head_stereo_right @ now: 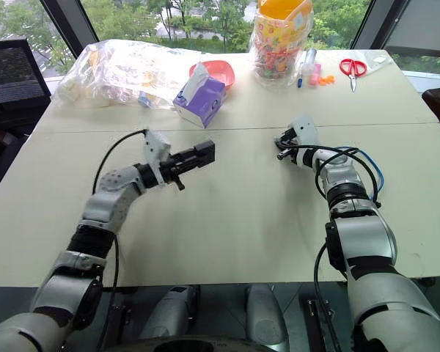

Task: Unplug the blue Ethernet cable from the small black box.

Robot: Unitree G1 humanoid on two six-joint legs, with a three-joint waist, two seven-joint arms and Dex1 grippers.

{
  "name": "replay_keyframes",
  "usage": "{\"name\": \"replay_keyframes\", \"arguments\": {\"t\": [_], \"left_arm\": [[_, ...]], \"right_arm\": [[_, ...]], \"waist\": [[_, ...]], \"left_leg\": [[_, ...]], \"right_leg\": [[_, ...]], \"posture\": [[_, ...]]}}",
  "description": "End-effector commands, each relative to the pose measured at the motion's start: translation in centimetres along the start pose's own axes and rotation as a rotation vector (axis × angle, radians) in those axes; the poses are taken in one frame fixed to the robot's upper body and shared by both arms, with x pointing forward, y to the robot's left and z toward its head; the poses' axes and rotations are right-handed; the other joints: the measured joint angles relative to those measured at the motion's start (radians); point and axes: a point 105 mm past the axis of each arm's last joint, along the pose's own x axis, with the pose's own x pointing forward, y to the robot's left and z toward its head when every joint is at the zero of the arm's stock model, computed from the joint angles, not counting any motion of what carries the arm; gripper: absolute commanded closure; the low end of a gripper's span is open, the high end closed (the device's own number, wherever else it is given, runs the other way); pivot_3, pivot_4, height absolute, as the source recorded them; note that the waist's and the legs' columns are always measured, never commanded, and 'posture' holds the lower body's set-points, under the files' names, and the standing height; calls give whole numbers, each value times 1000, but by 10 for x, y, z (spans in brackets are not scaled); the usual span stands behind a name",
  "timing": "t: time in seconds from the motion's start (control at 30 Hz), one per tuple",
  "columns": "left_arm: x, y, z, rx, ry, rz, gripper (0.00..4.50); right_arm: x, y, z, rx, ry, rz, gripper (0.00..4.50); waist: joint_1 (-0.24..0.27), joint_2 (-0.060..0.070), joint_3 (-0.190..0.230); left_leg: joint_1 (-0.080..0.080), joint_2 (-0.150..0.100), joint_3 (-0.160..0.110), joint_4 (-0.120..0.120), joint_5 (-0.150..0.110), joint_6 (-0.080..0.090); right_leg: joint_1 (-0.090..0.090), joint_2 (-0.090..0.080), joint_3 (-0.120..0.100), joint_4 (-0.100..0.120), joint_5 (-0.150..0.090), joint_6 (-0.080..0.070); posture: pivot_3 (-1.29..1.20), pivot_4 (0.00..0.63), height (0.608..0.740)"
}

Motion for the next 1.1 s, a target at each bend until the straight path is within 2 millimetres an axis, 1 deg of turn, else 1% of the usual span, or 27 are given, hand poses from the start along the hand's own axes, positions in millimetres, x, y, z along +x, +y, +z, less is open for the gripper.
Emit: {"name": "replay_keyframes", "arguments": {"t": [0.03, 0.17, 0.3, 0.37, 0.4, 0.43, 0.5, 0.57, 0.63, 0.77, 0.8, 0.87, 0.9, 1.03, 1.1], "left_arm": [[3, 6, 3, 70, -51, 58, 4064], [-1, 12, -6, 55, -92, 164, 4064], [-7, 10, -19, 48, -76, 184, 4064], [-9, 9, -25, 37, -65, 194, 4064], [-10, 8, -27, 25, -63, 195, 4064], [-10, 7, -29, 13, -58, 195, 4064], [-11, 5, -33, 2, -45, 190, 3000], [-11, 4, -35, 1, -39, 190, 2116], [-12, 3, -36, -7, -35, 190, 1222], [-13, 2, -40, -60, -21, 181, 1222], [-13, 2, -40, -72, -21, 182, 1013], [-15, 4, -40, -83, -21, 193, 453], [-16, 5, -39, -85, -21, 196, 18], [-26, 8, -36, -84, -20, 205, 18], [-32, 8, -35, -80, -20, 203, 18]], "right_arm": [[2, 1, 7, 3, -32, -4, 4482], [6, 10, 9, 52, -57, 26, 4482], [8, 16, 10, 83, -68, 56, 4482], [8, 17, 10, 88, -70, 62, 3638], [8, 17, 11, 89, -70, 62, 3302], [8, 17, 11, 92, -70, 62, 2833], [8, 17, 10, 106, -65, 67, 1781], [8, 17, 12, 117, -68, 74, 802], [7, 17, 15, 138, -79, 81, 785], [5, 19, 25, 219, -131, 132, 785], [4, 19, 27, 237, -142, 145, 785], [3, 20, 34, 271, -170, 165, 785], [3, 21, 36, 289, -183, 173, 785], [0, 22, 53, 362, -249, 213, 785], [-2, 23, 58, 379, -266, 225, 785]], "waist": [[-1, 0, 0], [-2, 0, 0], [-3, 0, 0], [-2, 0, 0], [-1, 0, 0], [-2, 0, 0], [-1, 1, 0], [-1, 1, 0], [0, 1, -1], [-1, 1, -1], [-2, 1, -1], [-3, 1, -1], [-3, 1, -1], [-7, 1, -1], [-11, 1, -1]], "left_leg": [[0, 0, 0, 0, 0, 0], [0, 0, 0, 0, 0, 0], [1, 0, 0, 1, 0, 0], [1, 0, 0, 1, 0, 0], [1, 0, 0, 1, 0, 0], [1, 0, 0, 1, 0, 0], [1, 0, 0, 1, 0, 0], [2, 0, 0, 1, 0, 0], [2, 0, 0, 1, 0, 0], [2, 0, 0, 1, 0, 0], [2, 0, 0, 1, 0, 0], [2, 0, 0, 1, 0, 0], [2, 0, 0, 1, 0, 0], [2, 0, 0, 1, 0, 0], [2, 0, 0, 1, 0, 0]], "right_leg": [[0, 0, 0, 0, 0, 0], [0, 0, 0, 1, 0, 1], [0, 0, 1, 1, 1, 1], [0, 0, 1, 1, 1, 1], [0, 0, 1, 2, 1, 1], [0, 0, 1, 2, 1, 1], [1, 0, 1, 2, 1, 1], [1, 0, 1, 2, 1, 1], [2, 0, 1, 2, 1, 1], [2, 0, 1, 2, 1, 1], [2, 0, 1, 2, 1, 1], [2, 0, 1, 2, 1, 1], [2, 0, 1, 2, 1, 1], [1, 0, 1, 2, 1, 1], [1, 0, 1, 2, 1, 1]], "posture": [[0, 150, 740], [0, 150, 740], [0, 150, 740], [0, 150, 740], [0, 150, 740], [0, 150, 740], [0, 150, 740], [0, 150, 740], [0, 150, 740], [0, 150, 740], [0, 150, 740], [0, 150, 740], [0, 150, 740], [0, 150, 740], [0, 150, 740]]}}
